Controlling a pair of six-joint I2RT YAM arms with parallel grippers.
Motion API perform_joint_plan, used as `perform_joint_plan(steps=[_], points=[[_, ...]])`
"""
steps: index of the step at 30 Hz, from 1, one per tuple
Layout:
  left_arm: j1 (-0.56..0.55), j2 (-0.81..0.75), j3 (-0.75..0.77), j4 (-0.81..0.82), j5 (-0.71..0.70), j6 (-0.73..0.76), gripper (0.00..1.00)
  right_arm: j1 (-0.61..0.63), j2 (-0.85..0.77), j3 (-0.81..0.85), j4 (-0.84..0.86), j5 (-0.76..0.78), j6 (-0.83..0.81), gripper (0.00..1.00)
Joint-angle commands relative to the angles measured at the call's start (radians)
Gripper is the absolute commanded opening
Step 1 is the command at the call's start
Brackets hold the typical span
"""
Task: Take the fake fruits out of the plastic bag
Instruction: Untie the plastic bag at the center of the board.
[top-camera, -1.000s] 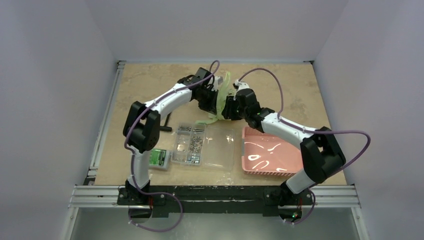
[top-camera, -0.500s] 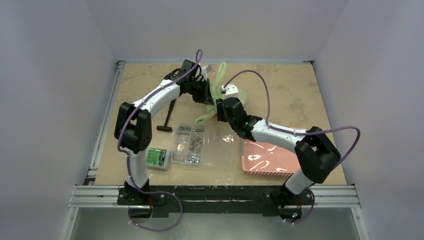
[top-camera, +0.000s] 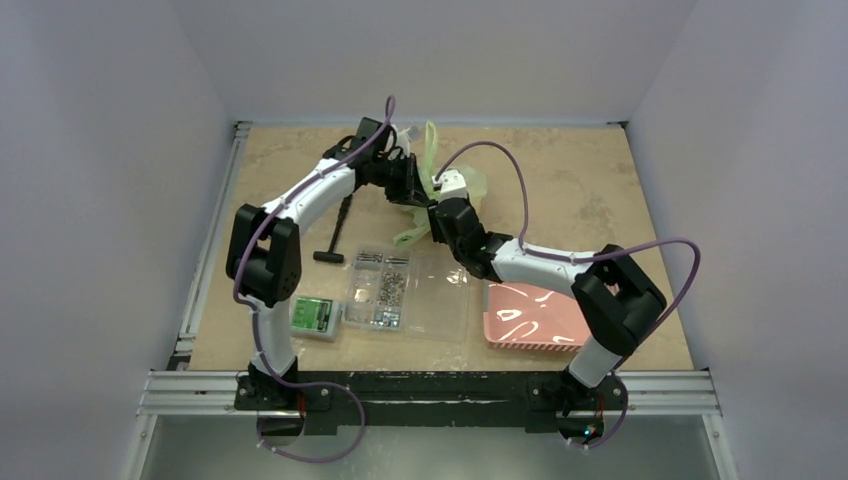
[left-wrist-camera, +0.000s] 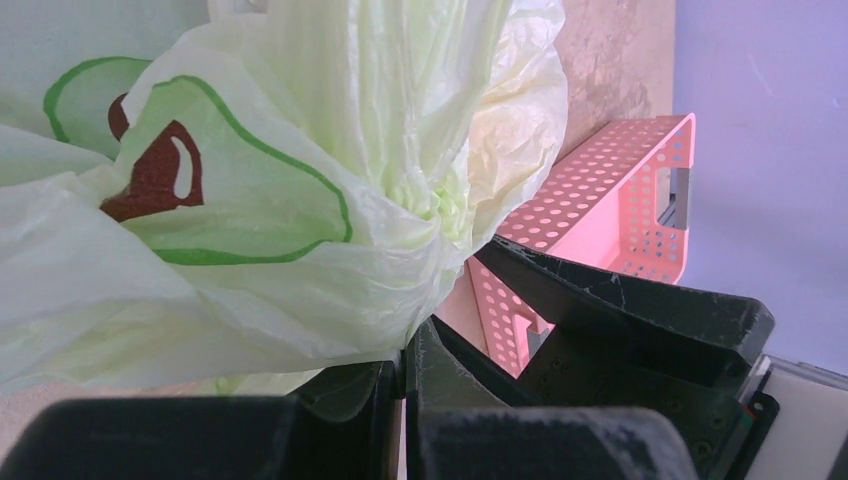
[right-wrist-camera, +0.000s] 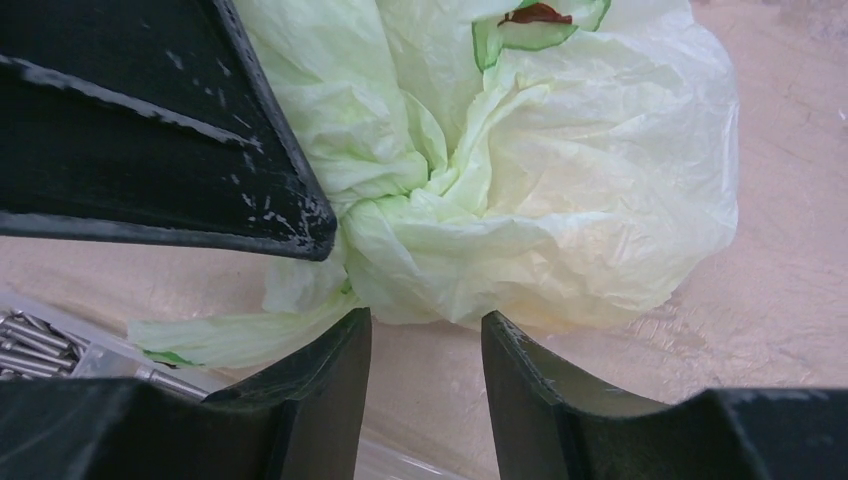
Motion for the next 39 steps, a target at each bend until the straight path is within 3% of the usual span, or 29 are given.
perform_joint_plan(steps=[1, 8, 17, 21, 25, 27, 31, 34, 39], points=[[0.012, -0.060, 0.004, 0.044, 0.064, -0.025, 0.00, 0.008, -0.050, 0.047, 0.086, 0.024, -0.043, 0.41], [0.017, -0.062, 0.001, 0.050, 0.077, -0.027, 0.00, 0.007, 0.031, 0.137, 0.100, 0.005, -0.136, 0.36], [0.017, -0.062, 0.002, 0.051, 0.085, -0.029, 0.00, 0.005, 0.087, 0.118, 0.176, -0.066, -0.139, 0.51], [0.021, -0.066, 0.007, 0.044, 0.073, -0.018, 0.00, -0.011, 0.113, 0.126, 0.189, 0.010, -0.096, 0.33], [0.039, -0.073, 0.017, 0.015, 0.045, -0.004, 0.00, -0.036, 0.114, 0.136, 0.195, 0.072, -0.010, 0.00], [0.051, -0.084, 0.013, 0.012, 0.027, -0.006, 0.00, -0.063, 0.092, 0.130, 0.178, 0.072, 0.074, 0.00], [0.074, -0.111, -0.004, 0.015, -0.019, -0.005, 0.00, -0.208, -0.045, 0.005, 0.221, -0.180, 0.342, 0.00], [0.094, -0.118, -0.014, 0.023, -0.026, -0.007, 0.00, -0.345, -0.143, -0.151, 0.364, -0.375, 0.526, 0.00], [0.117, -0.109, -0.022, 0.035, -0.022, -0.015, 0.00, -0.488, -0.176, -0.286, 0.517, -0.559, 0.692, 0.00]])
